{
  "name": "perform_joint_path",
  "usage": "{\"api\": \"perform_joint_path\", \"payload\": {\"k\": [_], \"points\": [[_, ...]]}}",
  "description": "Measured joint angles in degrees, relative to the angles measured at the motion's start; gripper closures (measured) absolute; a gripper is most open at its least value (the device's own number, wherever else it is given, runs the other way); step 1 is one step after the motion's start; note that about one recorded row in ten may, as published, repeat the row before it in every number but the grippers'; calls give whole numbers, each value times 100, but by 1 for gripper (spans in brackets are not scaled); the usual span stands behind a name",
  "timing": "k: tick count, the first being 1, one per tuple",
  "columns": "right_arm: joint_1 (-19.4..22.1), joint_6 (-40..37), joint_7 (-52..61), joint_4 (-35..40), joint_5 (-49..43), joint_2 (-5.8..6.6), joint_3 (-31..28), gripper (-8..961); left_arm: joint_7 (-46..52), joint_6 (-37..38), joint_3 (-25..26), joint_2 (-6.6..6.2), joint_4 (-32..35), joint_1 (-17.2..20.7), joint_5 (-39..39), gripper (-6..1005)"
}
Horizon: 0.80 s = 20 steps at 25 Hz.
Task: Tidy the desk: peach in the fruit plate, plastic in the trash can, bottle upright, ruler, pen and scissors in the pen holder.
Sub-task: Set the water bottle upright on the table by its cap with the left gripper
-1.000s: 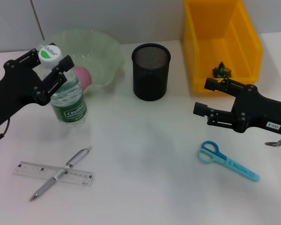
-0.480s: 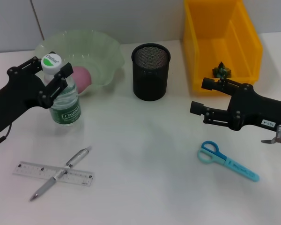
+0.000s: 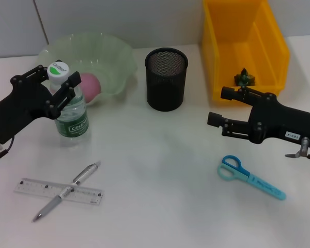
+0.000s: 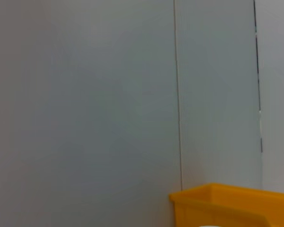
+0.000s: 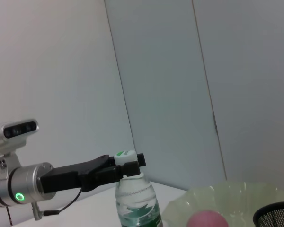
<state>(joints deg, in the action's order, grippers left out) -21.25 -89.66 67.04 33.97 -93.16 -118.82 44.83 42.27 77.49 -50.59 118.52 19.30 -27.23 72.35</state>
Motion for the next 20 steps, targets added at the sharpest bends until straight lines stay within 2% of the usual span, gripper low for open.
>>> {"api": "perform_joint_path", "payload": {"k": [19,20], "points": [[-58,38,14,-4,-97,0,-1,111,63,-67,41,21,-5,21,-26,531],[-56,38,15,-5,-97,0,0,110,72,-67,41,17,-5,24,-26,479]]}}
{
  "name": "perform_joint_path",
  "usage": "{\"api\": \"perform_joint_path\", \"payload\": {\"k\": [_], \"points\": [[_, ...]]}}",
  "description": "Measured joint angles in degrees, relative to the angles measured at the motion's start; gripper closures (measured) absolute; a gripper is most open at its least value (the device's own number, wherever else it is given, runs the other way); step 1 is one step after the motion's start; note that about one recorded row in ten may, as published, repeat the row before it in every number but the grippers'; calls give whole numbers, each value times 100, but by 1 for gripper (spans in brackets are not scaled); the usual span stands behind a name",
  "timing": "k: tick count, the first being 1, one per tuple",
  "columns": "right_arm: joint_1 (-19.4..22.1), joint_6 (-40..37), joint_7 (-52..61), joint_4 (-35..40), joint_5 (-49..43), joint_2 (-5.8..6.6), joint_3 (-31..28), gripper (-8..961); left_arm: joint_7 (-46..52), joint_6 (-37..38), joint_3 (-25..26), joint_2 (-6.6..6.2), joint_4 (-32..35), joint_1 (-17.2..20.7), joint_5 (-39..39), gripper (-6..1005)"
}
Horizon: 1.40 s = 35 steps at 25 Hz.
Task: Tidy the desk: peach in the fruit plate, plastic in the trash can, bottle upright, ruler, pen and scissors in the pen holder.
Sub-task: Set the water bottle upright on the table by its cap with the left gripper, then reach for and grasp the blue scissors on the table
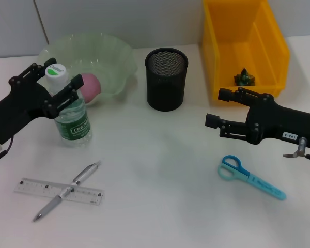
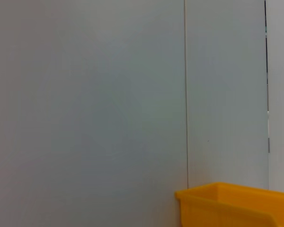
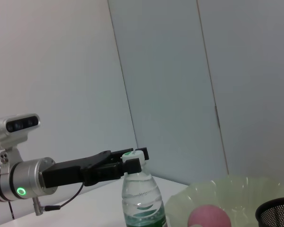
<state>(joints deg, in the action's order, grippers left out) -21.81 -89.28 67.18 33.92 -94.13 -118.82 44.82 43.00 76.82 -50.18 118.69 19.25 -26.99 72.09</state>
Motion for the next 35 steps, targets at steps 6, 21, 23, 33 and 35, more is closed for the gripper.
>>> {"api": "perform_joint_path", "payload": {"k": [6,21,23,33,35], "points": [[36,-11,14,7,11,0,-61,111,222,70,10,-23,219,164,0,243],[140,-306,4422,3914,-2487,11,167,112,1009,1064,-97,-173,1311,1067,1146,192],[-16,-661,5368,4661,-3296,7,423,113,1009,1064,-97,-173,1311,1067,1146,192],[-1087,-2444,7172,5800,-5641,52,1236,117,1103,1036,-123,-100,1287,986,1545,193],[-1067,-2431,7019,5725,-5912,3,1783,122,1103,1036,-124,-91,1281,984,1551,193]]}}
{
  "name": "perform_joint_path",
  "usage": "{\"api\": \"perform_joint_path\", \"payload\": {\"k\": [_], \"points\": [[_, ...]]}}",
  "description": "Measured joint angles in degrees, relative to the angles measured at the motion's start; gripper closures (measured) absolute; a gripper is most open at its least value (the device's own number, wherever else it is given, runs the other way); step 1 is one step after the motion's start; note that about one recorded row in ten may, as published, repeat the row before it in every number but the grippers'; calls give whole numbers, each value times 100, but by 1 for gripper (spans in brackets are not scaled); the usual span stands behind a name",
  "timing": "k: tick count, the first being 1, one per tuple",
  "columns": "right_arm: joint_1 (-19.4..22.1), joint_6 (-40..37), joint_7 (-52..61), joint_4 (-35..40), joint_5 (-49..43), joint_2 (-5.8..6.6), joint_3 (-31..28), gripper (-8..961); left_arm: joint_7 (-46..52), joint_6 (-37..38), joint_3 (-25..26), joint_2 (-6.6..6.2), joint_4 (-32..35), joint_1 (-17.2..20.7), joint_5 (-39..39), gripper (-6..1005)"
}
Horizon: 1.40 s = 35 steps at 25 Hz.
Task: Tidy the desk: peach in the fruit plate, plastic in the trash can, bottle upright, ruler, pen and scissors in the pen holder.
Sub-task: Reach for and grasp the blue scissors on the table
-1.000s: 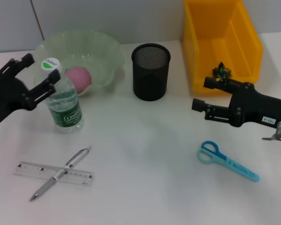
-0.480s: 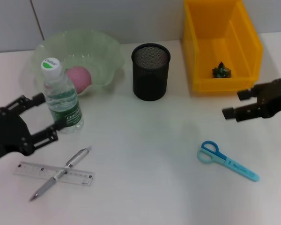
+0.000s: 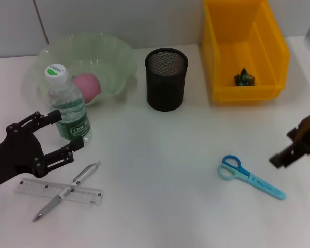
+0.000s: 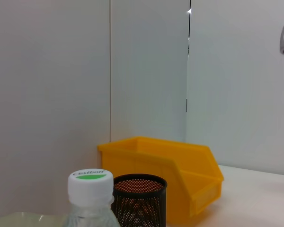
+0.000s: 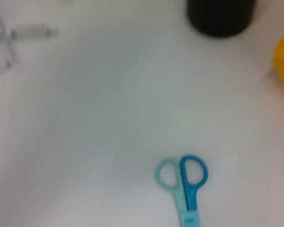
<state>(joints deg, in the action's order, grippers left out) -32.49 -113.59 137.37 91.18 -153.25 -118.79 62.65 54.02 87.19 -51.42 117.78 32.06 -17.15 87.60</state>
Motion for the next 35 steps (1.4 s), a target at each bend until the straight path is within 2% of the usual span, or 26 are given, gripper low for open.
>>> {"api": "perform_joint_path", "payload": {"k": [5,7,10,19,25,35], "points": [[146,121,-166,-40,-124,-41,702,132,-1,3,1,14,0,1,3,193],[167,170,-175,-60,-148,-43,800,137,4,9,0,15,0,1,4,193],[314,551,-202,-133,-202,-52,1144,143,8,0,-63,22,-2,1,7,193],[284,1145,363,-713,-197,-59,1518,163,-19,3,-121,34,-7,-3,12,193],[234,1372,737,-967,-196,-56,1548,176,-28,-4,-199,41,-7,-15,12,193],[199,1606,747,-1200,-210,-46,1795,198,-38,-4,-218,56,-8,-26,11,194]]}}
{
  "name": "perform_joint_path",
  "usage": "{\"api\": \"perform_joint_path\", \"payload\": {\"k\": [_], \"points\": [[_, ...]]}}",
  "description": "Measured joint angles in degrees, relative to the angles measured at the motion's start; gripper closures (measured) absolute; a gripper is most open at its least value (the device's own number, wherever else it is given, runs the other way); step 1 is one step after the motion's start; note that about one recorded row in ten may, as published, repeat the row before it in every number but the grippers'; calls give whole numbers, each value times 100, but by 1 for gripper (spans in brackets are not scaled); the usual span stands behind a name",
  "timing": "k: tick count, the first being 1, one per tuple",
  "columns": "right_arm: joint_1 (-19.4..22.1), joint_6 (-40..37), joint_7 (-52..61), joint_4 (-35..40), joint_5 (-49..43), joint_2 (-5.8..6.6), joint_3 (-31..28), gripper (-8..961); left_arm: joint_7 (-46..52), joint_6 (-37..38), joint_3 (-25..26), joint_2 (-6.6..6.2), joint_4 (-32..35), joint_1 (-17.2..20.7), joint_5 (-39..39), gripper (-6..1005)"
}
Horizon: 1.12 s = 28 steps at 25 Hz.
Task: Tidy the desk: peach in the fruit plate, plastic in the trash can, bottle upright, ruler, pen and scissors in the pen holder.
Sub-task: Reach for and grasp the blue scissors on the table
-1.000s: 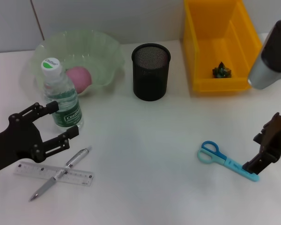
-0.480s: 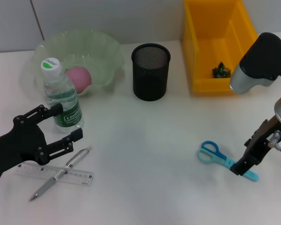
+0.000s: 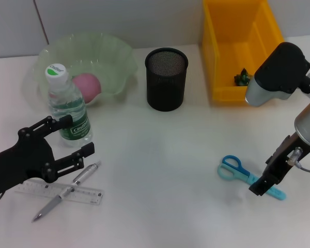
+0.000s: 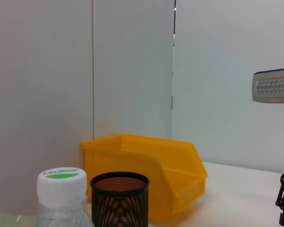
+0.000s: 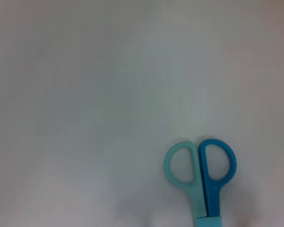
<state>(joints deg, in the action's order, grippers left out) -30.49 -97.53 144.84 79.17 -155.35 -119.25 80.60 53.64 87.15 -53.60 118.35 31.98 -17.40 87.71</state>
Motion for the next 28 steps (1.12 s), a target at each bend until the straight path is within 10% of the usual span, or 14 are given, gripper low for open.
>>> {"api": "perform_joint_path", "payload": {"k": [28], "points": [[-59,373,-61,-413,-93,6,309,258,-12,56,-136,4,-69,-9,0,195]]}}
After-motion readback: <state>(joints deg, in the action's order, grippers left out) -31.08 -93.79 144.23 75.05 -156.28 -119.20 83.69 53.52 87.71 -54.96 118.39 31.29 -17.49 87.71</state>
